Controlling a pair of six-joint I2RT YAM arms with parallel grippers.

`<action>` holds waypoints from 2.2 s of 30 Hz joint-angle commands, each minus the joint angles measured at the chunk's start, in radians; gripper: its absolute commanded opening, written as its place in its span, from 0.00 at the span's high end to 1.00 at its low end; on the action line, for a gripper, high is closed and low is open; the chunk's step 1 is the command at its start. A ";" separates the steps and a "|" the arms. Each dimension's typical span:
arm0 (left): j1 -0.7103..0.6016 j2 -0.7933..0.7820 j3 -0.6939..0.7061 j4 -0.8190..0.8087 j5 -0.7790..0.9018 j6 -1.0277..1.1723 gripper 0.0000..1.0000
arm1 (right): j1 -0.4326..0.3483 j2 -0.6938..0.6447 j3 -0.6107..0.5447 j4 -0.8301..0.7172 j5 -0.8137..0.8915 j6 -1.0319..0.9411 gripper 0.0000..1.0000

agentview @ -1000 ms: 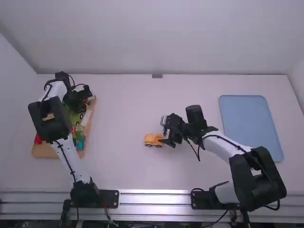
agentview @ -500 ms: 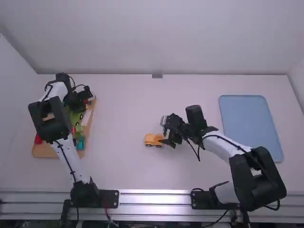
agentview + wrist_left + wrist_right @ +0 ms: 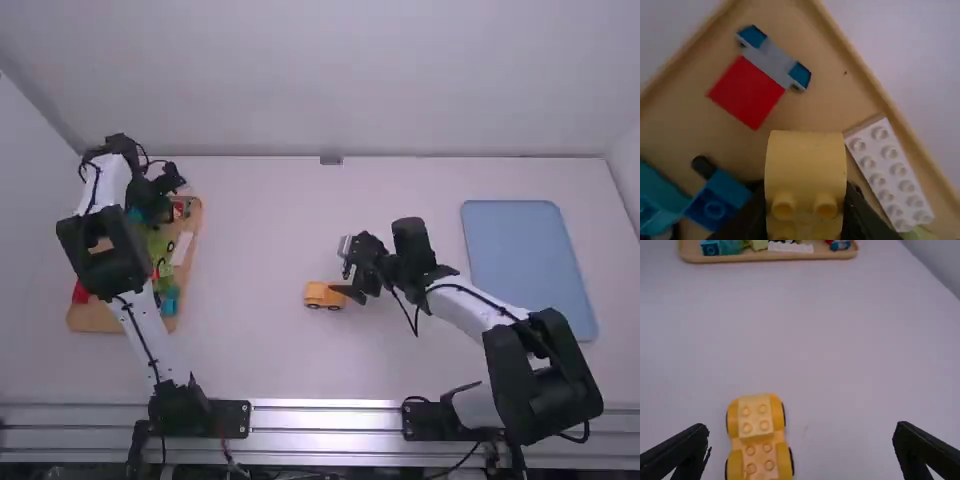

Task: Assemble lego blocks to make yellow taxi

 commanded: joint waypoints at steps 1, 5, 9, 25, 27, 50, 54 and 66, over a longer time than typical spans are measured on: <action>-0.002 -0.021 0.069 -0.047 0.084 -0.072 0.79 | -0.002 -0.021 0.007 0.031 -0.010 0.055 0.01; -0.002 -0.053 0.086 -0.064 0.085 -0.109 0.86 | -0.002 -0.021 0.007 0.087 -0.028 0.054 0.01; -0.031 -0.089 0.038 -0.066 0.118 -0.106 0.94 | 0.001 -0.021 0.007 0.123 -0.050 0.053 0.01; -0.283 -0.493 -0.517 0.200 0.127 0.010 0.98 | 0.006 -0.021 0.007 0.253 -0.138 0.121 0.01; -0.336 -0.516 -0.533 0.195 0.136 0.008 0.98 | 0.003 -0.021 0.007 0.276 -0.145 0.137 0.01; -0.803 -0.495 -0.539 0.260 0.254 -0.231 0.98 | -0.322 -0.429 -0.049 -0.031 -0.220 0.350 0.02; -0.872 -0.470 -0.539 0.285 0.221 -0.267 0.98 | -0.319 -0.689 -0.103 -0.150 -0.005 0.445 0.02; -1.025 -0.322 -0.539 0.366 0.205 -0.341 0.98 | -0.393 -1.234 -0.248 -0.365 0.144 0.583 0.01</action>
